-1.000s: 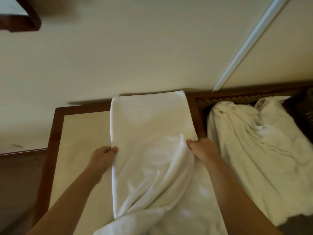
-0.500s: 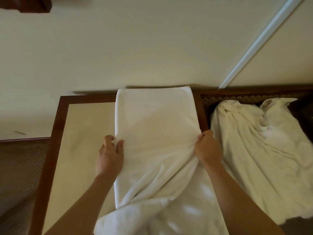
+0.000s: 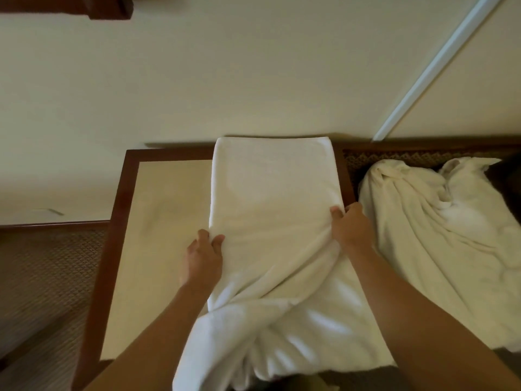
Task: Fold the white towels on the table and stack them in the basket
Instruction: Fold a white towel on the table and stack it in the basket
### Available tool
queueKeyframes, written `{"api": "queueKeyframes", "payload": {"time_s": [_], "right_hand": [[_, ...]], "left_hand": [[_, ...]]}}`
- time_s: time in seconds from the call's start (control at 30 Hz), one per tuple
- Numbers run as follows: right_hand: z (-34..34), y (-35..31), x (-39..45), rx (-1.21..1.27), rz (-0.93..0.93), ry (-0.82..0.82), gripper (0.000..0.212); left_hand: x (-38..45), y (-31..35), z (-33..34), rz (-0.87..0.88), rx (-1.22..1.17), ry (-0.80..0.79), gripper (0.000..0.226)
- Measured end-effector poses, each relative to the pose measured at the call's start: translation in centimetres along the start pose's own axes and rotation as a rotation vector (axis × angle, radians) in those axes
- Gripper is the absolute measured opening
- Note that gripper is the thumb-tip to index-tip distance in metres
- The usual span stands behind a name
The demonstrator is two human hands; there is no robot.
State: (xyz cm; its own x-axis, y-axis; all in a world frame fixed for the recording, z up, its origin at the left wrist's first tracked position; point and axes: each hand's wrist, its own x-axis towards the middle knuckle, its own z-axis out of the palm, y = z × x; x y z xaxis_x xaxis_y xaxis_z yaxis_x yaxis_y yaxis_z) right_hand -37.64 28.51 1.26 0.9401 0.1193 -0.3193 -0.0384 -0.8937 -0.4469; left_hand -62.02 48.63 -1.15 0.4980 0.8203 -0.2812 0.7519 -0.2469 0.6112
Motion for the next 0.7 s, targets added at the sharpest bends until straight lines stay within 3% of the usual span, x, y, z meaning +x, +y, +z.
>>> {"api": "queueKeyframes", "payload": {"time_s": [0.23,0.37,0.5,0.57,0.63,0.7], "right_hand": [[-0.1,1.2,-6.2,0.200,0.061,0.059,0.054],[1.1,2.0,-13.3,0.324,0.077,0.030,0.054],[2.7,3.2,-20.2,0.437,0.095,-0.107,0.045],[3.4,3.5,-22.7,0.492,0.099,-0.209,0.042],[3.5,3.5,-24.5,0.545,0.100,-0.311,0.049],[3.0,3.1,-26.1,0.604,0.131,-0.420,0.050]], "left_hand": [[-2.3,-2.0,-3.1,0.021,0.048,-0.111,0.032],[-7.7,-6.2,-5.5,0.115,0.109,-0.322,0.030],[-12.1,-9.4,-7.8,0.106,0.213,-0.475,0.068],[-13.8,-9.1,-8.4,0.082,0.191,-0.500,0.056],[-15.9,-8.1,-8.7,0.125,0.105,-0.406,0.027],[-18.4,-6.4,-8.7,0.205,0.040,-0.290,0.014]]}}
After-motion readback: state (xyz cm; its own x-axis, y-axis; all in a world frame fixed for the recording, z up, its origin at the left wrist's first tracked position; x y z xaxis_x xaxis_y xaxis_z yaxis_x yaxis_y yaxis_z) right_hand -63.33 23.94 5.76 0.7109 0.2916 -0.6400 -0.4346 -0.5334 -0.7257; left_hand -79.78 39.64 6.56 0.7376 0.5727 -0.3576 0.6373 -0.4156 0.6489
